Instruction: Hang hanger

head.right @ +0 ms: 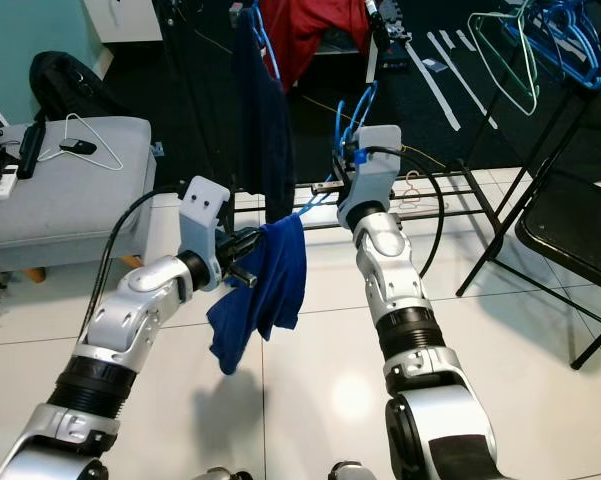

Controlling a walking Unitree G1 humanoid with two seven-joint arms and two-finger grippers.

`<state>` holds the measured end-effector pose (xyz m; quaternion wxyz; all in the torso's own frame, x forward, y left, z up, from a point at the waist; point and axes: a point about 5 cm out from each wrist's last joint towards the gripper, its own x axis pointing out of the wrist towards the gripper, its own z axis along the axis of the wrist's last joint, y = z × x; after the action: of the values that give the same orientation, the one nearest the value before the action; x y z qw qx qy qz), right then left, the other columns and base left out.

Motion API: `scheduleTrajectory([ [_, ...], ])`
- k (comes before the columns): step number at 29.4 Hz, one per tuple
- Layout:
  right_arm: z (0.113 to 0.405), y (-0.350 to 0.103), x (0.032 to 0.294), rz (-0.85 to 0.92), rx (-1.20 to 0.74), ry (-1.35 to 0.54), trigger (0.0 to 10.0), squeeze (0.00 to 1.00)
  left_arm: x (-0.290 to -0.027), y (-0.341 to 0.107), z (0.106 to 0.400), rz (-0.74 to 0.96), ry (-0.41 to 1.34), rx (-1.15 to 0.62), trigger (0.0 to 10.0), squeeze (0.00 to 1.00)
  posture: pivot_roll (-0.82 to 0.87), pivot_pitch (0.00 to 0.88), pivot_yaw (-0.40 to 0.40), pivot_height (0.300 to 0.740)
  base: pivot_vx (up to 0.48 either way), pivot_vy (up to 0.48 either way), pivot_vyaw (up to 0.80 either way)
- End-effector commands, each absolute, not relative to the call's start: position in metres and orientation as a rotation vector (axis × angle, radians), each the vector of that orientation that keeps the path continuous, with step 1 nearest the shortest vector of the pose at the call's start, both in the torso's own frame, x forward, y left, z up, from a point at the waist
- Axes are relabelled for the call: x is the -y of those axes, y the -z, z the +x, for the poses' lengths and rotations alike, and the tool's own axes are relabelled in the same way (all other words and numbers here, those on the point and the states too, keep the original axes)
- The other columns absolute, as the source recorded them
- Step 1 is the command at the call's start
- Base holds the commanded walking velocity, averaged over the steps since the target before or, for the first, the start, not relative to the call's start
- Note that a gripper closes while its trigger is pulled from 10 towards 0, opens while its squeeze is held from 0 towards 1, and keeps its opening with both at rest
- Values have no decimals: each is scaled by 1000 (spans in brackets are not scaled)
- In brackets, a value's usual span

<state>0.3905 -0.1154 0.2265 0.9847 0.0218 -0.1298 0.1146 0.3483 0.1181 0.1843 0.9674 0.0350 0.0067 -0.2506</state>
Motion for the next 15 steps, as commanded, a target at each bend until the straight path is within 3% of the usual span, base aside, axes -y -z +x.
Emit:
scheduleTrajectory([
  [1, 390, -219, 133, 54, 231, -161, 10000, 0, -141, -188, 348, 81, 414, 13, 0, 0, -37, 209, -21, 740, 0, 0, 0],
  [2, 390, -220, 134, 70, 230, -164, 10000, 0, -139, -188, 347, 79, 419, 19, 0, 0, -37, 209, -21, 740, 0, 0, 0],
  [3, 389, -220, 134, 95, 226, -178, 10000, 239, -138, -188, 346, 78, 421, 24, 0, 0, -35, 205, -20, 740, 0, 0, 0],
  [4, 389, -220, 134, 95, 226, -178, 10000, 239, -138, -188, 346, 78, 421, 24, 0, 0, -35, 205, -20, 740, 0, 0, 0],
  [5, 389, -220, 134, 113, 223, -189, 10000, 733, -138, -188, 346, 78, 420, 27, 0, 0, -35, 205, -20, 740, 0, 0, 0],
  [6, 389, -220, 134, 113, 223, -189, 10000, 733, -138, -188, 346, 78, 420, 27, 0, 0, -35, 205, -20, 740, 0, 0, 0],
  [7, 388, -220, 134, 126, 221, -194, 10000, 1000, -138, -188, 346, 78, 419, 29, 0, 0, -34, 201, -19, 740, 0, 0, 0],
  [12, 387, -219, 134, 126, 215, -190, 10000, 1000, -139, -189, 346, 67, 410, 37, 0, 0, -34, 201, -19, 740, 0, 0, 0],
  [13, 387, -219, 134, 117, 210, -191, 10000, 886, -139, -190, 346, 60, 404, 39, 0, 0, -34, 201, -19, 740, 0, 0, 0],
  [15, 387, -219, 134, 111, 206, -192, 10000, 886, -139, -190, 346, 56, 400, 41, 0, 0, -34, 201, -19, 740, 0, 0, 0],
])
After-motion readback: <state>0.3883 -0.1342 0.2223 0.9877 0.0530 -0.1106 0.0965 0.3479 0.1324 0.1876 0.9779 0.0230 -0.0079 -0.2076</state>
